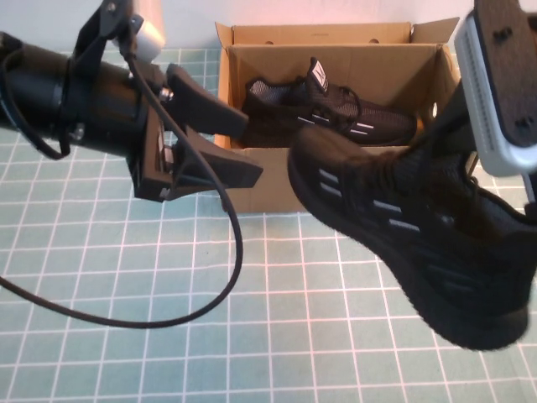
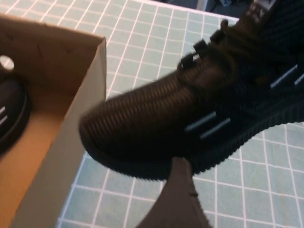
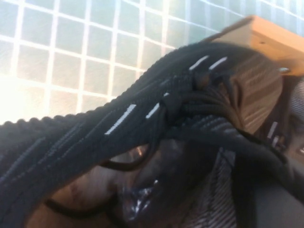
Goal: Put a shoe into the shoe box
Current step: Hand over the shoe
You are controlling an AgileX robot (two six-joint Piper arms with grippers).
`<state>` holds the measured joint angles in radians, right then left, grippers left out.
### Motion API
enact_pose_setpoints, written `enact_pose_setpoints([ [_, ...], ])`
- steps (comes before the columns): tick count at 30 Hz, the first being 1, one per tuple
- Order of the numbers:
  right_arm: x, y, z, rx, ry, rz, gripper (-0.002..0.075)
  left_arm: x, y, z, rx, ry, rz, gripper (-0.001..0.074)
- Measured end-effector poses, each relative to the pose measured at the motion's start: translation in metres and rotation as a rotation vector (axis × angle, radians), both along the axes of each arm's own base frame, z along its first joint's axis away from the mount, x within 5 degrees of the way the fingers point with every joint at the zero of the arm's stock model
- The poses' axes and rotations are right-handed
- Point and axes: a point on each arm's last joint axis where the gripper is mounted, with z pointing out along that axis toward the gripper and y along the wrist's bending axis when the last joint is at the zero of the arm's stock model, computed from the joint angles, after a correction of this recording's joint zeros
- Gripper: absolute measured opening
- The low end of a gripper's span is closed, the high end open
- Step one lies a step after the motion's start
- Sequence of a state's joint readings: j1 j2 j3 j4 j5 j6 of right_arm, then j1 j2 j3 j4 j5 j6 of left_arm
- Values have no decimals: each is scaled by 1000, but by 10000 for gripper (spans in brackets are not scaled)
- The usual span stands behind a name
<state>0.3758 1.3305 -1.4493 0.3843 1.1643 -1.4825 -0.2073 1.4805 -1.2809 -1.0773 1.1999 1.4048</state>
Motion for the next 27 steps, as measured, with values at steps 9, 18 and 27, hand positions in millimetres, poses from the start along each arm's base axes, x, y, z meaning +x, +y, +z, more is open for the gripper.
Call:
enact_pose_setpoints([
  [9,-4,-1,-3,-44,14,67,-1,-13,-31,7,4,-88,-118,619],
  [18,-6,1,-5,-64,12,138,-1,-13,-52,-6,42,-152,-189,637],
  [27,7,8,-19,-72,50,184,-1,0,-64,-14,54,-165,-209,637],
])
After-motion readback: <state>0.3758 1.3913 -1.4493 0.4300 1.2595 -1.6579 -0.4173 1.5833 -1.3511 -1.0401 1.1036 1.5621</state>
